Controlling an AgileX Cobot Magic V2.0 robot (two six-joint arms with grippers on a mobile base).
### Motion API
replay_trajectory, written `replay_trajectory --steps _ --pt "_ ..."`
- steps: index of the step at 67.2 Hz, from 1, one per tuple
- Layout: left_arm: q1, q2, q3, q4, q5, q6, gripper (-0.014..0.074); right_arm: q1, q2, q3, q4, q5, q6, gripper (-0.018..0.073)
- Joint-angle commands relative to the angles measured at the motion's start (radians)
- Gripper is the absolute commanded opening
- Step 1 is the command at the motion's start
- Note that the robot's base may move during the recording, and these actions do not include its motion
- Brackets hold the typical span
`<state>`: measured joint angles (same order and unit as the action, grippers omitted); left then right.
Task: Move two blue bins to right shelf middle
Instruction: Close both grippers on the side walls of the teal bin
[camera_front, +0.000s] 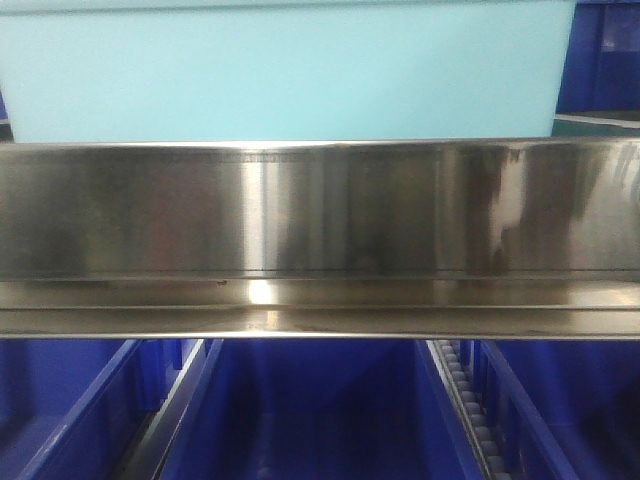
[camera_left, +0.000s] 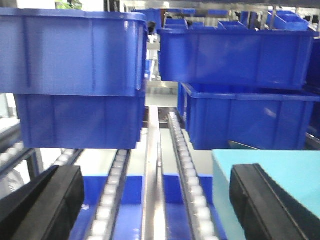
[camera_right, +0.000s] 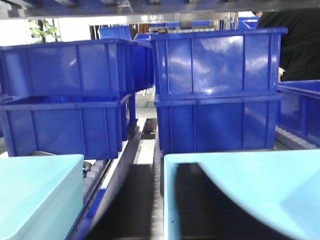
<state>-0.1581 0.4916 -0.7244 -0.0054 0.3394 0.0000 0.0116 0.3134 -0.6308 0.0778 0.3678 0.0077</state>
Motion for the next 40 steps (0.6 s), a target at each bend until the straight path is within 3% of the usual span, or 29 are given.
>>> replay_trajectory --steps 1,6,22,40 --pt "-0.031 0.032 -0.026 -0.008 0.001 0.0 0.0495 0.0 0.006 -0.007 0.0 -0.001 -0.001 0.0361" --pt "-0.056 0.062 -0.045 -0.008 0.022 0.0 0.0495 0.0 0.006 -0.007 0.0 -0.001 -0.001 0.0583" --pt "-0.145 0.214 -0.158 -0.021 0.192 0.0 0.0605 0.029 0.063 -0.065 0.034 0.05 -0.008 0.057" --pt "-0.294 0.436 -0.399 -0.021 0.342 0.0 0.0602 0.269 0.394 -0.331 0.058 0.208 -0.045 0.057"
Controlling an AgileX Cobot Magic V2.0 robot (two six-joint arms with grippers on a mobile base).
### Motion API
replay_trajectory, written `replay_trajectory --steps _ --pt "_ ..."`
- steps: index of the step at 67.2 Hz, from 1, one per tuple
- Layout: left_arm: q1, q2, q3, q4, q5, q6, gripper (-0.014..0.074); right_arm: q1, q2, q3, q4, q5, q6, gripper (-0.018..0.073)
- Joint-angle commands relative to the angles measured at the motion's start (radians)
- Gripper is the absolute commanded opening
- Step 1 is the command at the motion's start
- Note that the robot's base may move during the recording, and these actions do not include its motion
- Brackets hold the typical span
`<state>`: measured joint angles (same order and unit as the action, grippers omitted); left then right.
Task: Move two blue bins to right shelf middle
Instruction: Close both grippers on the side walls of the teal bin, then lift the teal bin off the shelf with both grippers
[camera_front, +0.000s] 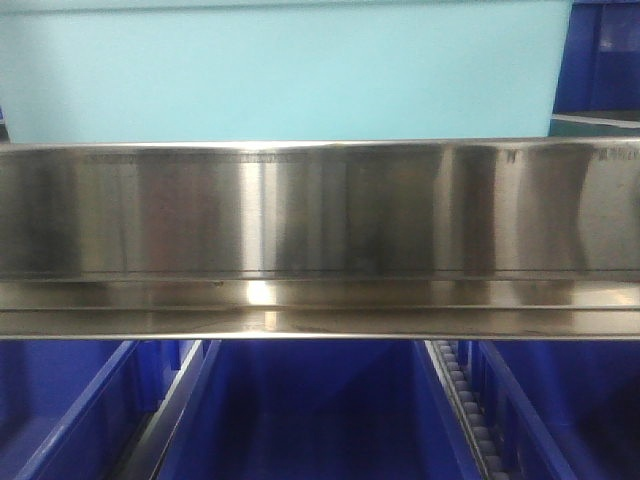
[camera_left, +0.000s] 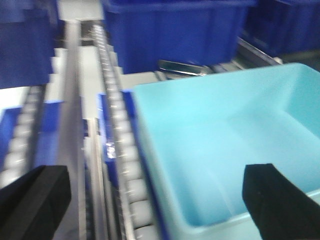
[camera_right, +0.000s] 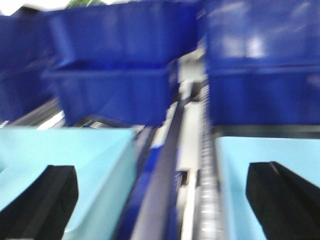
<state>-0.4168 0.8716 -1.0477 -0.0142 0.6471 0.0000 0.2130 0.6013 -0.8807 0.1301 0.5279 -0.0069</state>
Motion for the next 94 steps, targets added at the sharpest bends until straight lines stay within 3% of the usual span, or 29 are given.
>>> replay_trajectory --steps 1,10,17,29,76,84,94 --pt "-0.043 0.068 -0.09 -0.012 0.044 0.0 0.0602 0.081 0.128 -0.097 0.006 0.061 -0.03 0.057" --pt "-0.046 0.218 -0.282 -0.018 0.222 0.0 0.0602 0.189 0.37 -0.299 0.006 0.235 -0.03 0.057" --pt "-0.033 0.328 -0.404 -0.018 0.354 -0.012 0.0602 0.201 0.537 -0.472 -0.007 0.405 -0.028 0.057" --pt "0.004 0.476 -0.542 -0.016 0.456 -0.037 0.0602 0.201 0.763 -0.733 -0.188 0.663 0.129 0.057" --pt "0.025 0.79 -0.554 -0.007 0.449 -0.06 0.0586 0.199 1.106 -0.772 -0.106 0.601 0.165 0.0563" --pt "0.025 0.796 -0.554 -0.009 0.451 -0.063 0.0479 0.199 1.124 -0.772 -0.106 0.601 0.165 0.0432" --pt "0.025 0.796 -0.554 -0.009 0.443 -0.063 0.0152 0.199 1.124 -0.772 -0.106 0.598 0.165 0.0059"
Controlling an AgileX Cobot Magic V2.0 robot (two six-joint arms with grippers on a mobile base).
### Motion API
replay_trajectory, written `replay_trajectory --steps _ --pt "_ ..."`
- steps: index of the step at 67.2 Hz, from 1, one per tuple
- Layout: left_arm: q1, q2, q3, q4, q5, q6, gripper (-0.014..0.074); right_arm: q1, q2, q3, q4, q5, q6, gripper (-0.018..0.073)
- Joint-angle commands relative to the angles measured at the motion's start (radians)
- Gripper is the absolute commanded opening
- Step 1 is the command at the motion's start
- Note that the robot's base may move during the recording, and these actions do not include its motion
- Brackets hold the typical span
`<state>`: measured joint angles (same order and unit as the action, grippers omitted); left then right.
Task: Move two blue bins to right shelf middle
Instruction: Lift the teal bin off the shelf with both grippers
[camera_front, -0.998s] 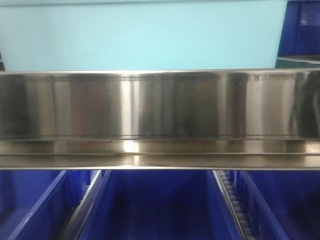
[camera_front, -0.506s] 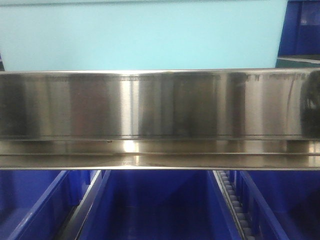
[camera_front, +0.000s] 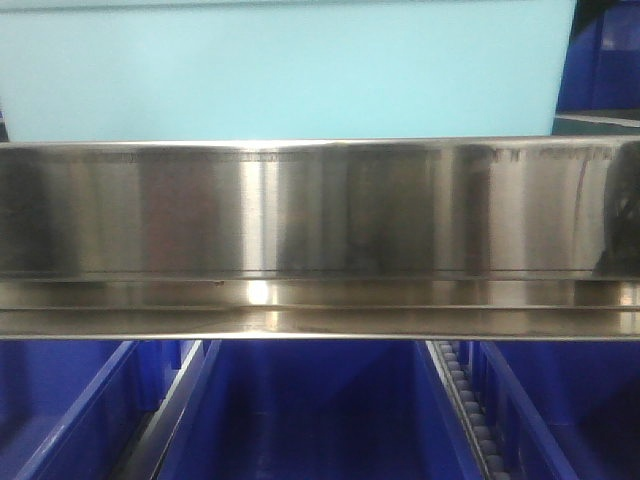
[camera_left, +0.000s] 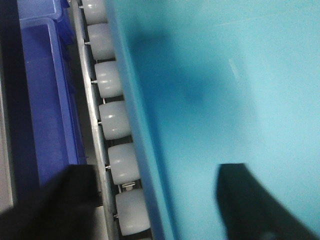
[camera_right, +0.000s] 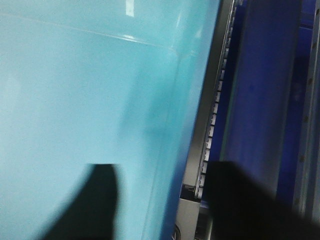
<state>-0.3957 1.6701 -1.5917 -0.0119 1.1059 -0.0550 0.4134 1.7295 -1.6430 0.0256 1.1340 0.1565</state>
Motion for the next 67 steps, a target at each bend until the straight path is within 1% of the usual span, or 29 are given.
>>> replay_trajectory --steps 1,5,7,11,31,39,47,53,59,67 --pt "0.004 -0.003 -0.01 -0.012 -0.018 -0.008 0.0114 -0.002 -0.004 -0.009 -0.001 -0.008 0.001 0.002" --pt "0.004 -0.003 -0.01 -0.012 -0.02 -0.008 -0.0035 -0.002 -0.004 -0.009 -0.001 -0.008 0.001 -0.012" --pt "0.004 -0.003 -0.01 -0.012 -0.02 -0.008 -0.0106 -0.002 -0.004 -0.009 -0.001 -0.008 0.001 -0.0169" --pt "0.004 -0.003 -0.01 -0.012 -0.022 -0.008 -0.011 -0.002 -0.004 -0.009 -0.001 -0.008 0.001 -0.0151" --pt "0.004 -0.003 -0.017 -0.012 -0.011 -0.008 -0.0111 -0.002 -0.008 -0.009 -0.001 -0.008 0.001 -0.0151" --pt "0.004 -0.01 -0.051 -0.014 0.015 -0.008 -0.0111 -0.002 -0.034 -0.009 -0.001 -0.017 0.001 -0.0151" --pt "0.002 -0.044 -0.104 -0.018 0.023 -0.008 -0.0111 -0.002 -0.081 -0.012 -0.008 -0.058 0.001 -0.0151" --pt "0.002 -0.079 -0.153 -0.051 0.023 -0.008 -0.0111 -0.002 -0.121 -0.04 -0.026 -0.072 0.001 -0.0151" --pt "0.002 -0.111 -0.203 -0.066 0.023 -0.008 -0.0111 -0.002 -0.144 -0.09 -0.048 -0.07 0.001 -0.0151" --pt "0.002 -0.152 -0.27 -0.077 0.02 -0.008 -0.0111 -0.002 -0.167 -0.18 -0.049 -0.054 0.001 -0.0151"
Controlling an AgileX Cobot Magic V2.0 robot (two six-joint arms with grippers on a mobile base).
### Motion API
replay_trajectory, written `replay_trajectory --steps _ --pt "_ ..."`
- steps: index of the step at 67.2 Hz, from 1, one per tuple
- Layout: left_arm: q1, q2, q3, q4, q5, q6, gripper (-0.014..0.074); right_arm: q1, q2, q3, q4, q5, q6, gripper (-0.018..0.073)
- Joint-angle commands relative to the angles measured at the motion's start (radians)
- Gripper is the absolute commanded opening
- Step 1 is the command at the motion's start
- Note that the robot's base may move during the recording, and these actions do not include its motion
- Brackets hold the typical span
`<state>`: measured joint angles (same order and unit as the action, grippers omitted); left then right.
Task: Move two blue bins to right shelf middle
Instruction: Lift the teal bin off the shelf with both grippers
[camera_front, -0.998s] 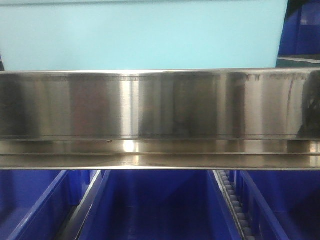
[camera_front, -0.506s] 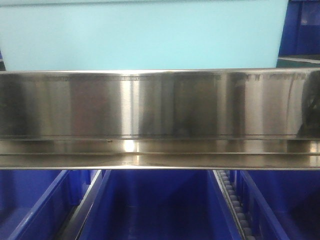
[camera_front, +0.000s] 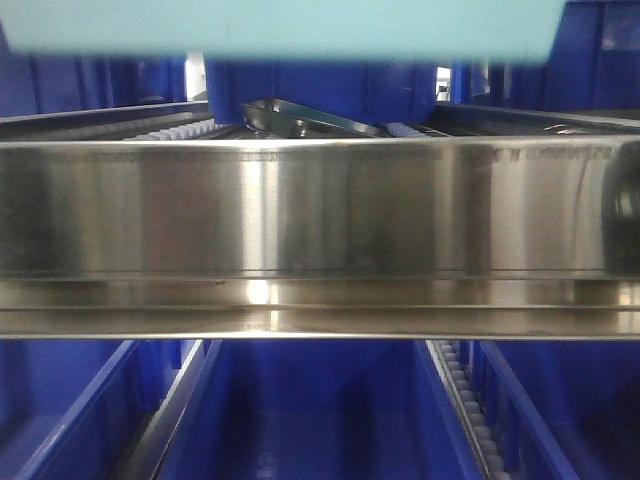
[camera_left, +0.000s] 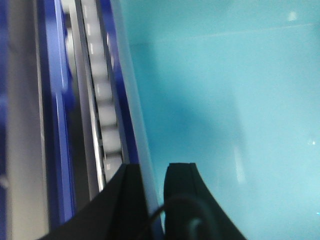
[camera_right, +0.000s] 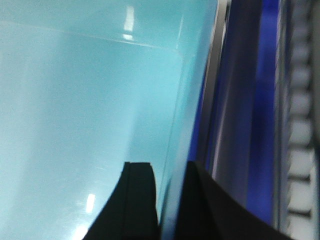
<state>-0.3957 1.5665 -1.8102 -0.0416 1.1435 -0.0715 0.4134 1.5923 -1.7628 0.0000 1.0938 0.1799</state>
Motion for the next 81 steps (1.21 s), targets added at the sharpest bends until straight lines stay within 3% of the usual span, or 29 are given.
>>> replay_trajectory --steps 1,21,81 --pt "0.002 -0.051 -0.055 -0.048 -0.017 0.009 -0.0111 -0.002 -0.032 -0.072 -0.023 -0.011 -0.022 -0.0151" --pt "0.002 -0.135 -0.108 -0.052 -0.045 0.009 -0.0111 -0.002 -0.05 -0.252 -0.023 0.018 -0.022 -0.0151" --pt "0.002 -0.137 -0.108 -0.052 -0.174 0.009 -0.0111 -0.002 -0.048 -0.252 -0.023 0.019 -0.022 -0.0151"
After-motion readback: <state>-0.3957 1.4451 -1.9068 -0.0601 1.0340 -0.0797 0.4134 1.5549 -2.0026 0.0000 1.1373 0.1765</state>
